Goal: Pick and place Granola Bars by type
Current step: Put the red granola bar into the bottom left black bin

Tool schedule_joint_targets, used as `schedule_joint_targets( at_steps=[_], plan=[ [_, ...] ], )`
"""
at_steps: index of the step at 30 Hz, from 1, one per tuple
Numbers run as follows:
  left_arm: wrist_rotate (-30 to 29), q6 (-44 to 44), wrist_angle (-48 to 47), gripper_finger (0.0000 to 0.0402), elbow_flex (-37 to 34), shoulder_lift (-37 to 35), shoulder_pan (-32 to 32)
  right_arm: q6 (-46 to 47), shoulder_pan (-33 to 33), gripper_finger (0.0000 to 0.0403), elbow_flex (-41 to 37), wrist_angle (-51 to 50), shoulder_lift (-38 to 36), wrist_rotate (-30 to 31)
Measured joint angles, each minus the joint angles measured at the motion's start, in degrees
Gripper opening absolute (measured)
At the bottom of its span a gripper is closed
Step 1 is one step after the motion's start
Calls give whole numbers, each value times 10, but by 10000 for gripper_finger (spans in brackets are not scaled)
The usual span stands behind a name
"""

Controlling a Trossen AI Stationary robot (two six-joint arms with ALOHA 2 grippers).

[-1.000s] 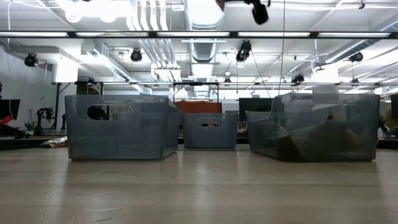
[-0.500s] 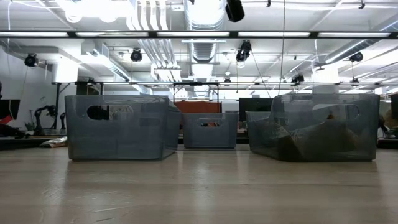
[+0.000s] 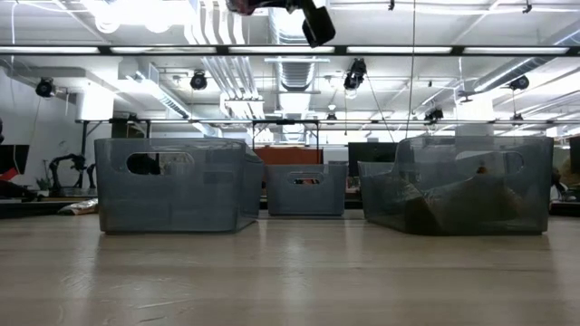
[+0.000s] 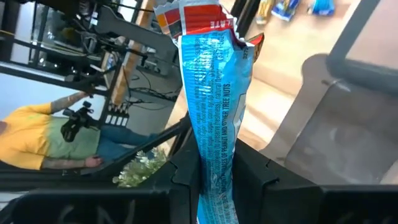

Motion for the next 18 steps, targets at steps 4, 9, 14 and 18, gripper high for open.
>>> schedule_joint_targets(
  at_steps=[4,9,14,18],
  plan=[
    [0,0,-2,0,0,0,0,15,3,59,0,16,16,0],
    [0,0,-4,0,0,0,0,25,5,59,0,14,26,0],
    [0,-1,-5,0,0,0,0,25,4,59,0,12,26,4],
    [0,-1,-5,0,0,0,0,38,4,59,-1,8,26,5]
  ],
)
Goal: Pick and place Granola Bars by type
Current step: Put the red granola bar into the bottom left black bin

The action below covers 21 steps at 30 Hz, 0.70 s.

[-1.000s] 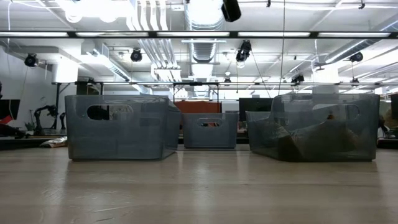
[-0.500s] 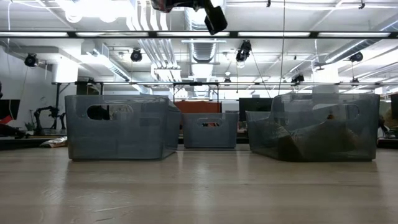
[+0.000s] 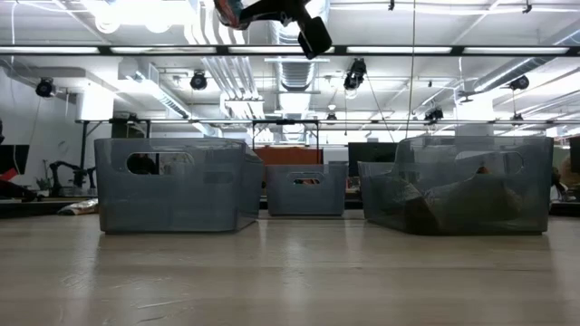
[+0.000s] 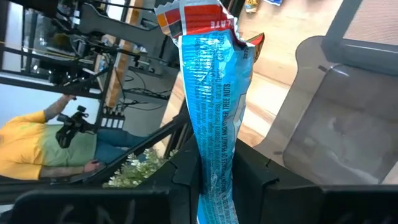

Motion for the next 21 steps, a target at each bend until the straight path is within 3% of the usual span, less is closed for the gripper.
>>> schedule_joint_targets(
  at_steps=[21],
  plan=[
    [0,-12,-1,0,0,1,0,115,0,59,-1,47,96,-1]
  ],
)
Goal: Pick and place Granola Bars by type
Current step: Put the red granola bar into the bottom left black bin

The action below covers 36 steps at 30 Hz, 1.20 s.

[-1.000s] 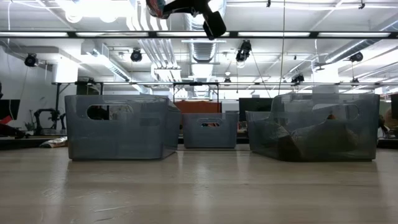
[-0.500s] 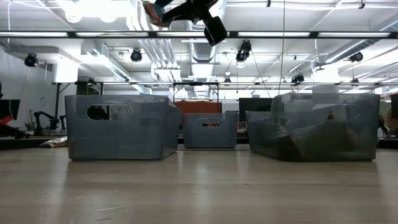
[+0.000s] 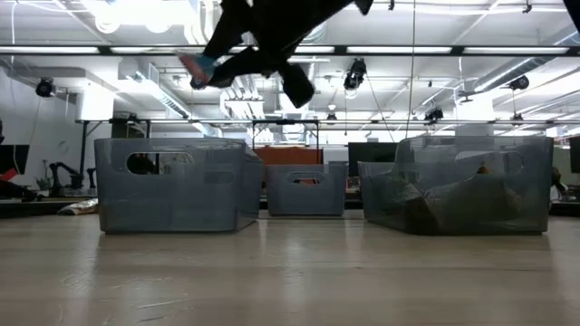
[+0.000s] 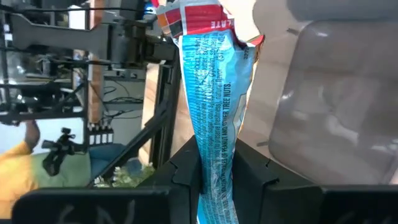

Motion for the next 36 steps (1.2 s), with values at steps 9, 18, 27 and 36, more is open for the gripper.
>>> schedule_joint_targets(
  at_steps=[9,18,27,36],
  plan=[
    [0,-3,0,0,0,0,0,40,-3,59,0,16,40,-15],
    [0,-5,0,0,0,0,0,56,-14,59,0,15,48,-16],
    [0,-5,0,0,0,0,0,71,-16,59,0,-30,48,-30],
    [0,-5,0,0,0,0,0,72,-19,59,0,-31,49,-37]
  ],
)
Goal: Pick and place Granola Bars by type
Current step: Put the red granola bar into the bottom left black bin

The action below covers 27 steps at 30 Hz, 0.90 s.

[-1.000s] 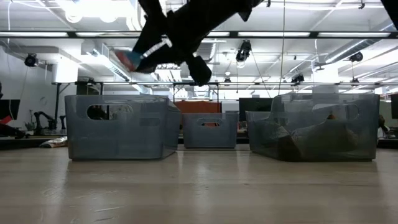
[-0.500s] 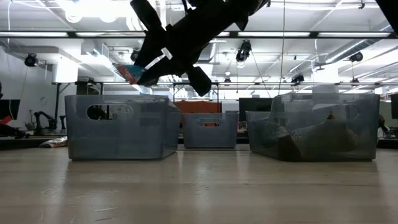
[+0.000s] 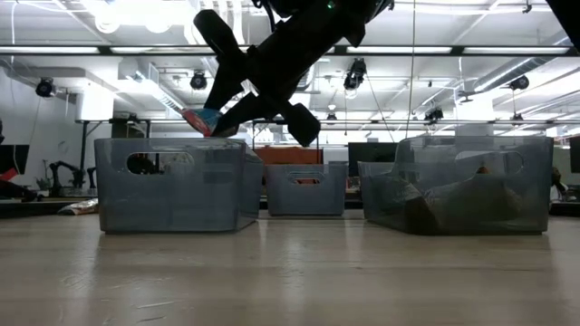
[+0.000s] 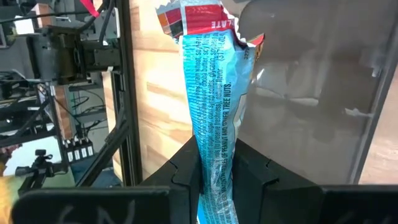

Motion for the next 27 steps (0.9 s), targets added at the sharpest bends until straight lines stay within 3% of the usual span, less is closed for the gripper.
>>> schedule_joint_targets(
  at_steps=[27],
  plan=[
    [0,-14,0,0,0,0,0,42,0,59,-1,-48,0,-38]
  ],
)
